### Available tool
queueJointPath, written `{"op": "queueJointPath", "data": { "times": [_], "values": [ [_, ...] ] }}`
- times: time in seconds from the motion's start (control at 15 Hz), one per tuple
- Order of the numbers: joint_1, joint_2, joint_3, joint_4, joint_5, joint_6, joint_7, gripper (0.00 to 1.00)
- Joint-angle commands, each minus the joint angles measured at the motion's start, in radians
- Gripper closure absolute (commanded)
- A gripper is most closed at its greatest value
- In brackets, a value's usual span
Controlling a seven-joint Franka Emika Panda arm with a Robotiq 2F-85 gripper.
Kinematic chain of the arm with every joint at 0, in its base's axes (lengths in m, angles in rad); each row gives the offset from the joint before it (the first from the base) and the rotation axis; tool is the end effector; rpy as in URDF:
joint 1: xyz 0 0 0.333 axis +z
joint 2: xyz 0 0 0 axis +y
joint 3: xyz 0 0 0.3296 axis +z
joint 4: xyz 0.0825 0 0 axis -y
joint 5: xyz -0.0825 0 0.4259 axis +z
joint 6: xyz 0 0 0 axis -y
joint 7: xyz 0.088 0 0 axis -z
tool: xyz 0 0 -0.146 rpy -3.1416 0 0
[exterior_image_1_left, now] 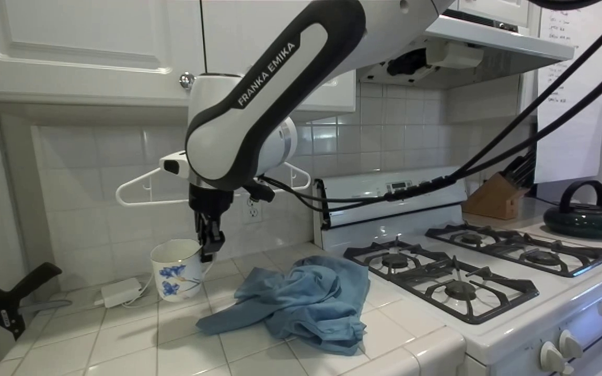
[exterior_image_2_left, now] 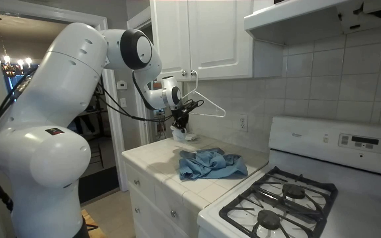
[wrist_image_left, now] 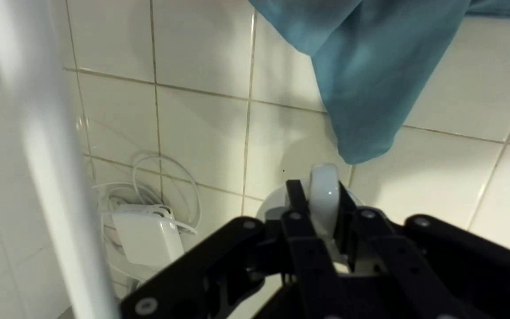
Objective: Move the mug to the left then remove the coat hanger from the knob
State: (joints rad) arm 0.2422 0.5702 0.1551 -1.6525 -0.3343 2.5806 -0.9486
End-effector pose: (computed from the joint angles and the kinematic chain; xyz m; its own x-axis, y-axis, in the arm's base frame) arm 0.7155 0.2845 0.2717 0.0040 0.9987 0.0501 0.9237 -0.0229 0.3826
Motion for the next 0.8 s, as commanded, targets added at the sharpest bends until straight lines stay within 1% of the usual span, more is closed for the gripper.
{"op": "queueJointPath", "data": {
  "times": [0.0,0.47,0.73],
  "values": [
    [0.004,-0.062,0.017,-0.068,-0.017,0.028,0.041,0.96],
    [-0.017,-0.142,0.077,-0.18,0.046,-0.019,0.094,0.96],
    [-0.035,-0.141,0.094,-0.206,0.065,-0.008,0.105,0.96]
  ]
}}
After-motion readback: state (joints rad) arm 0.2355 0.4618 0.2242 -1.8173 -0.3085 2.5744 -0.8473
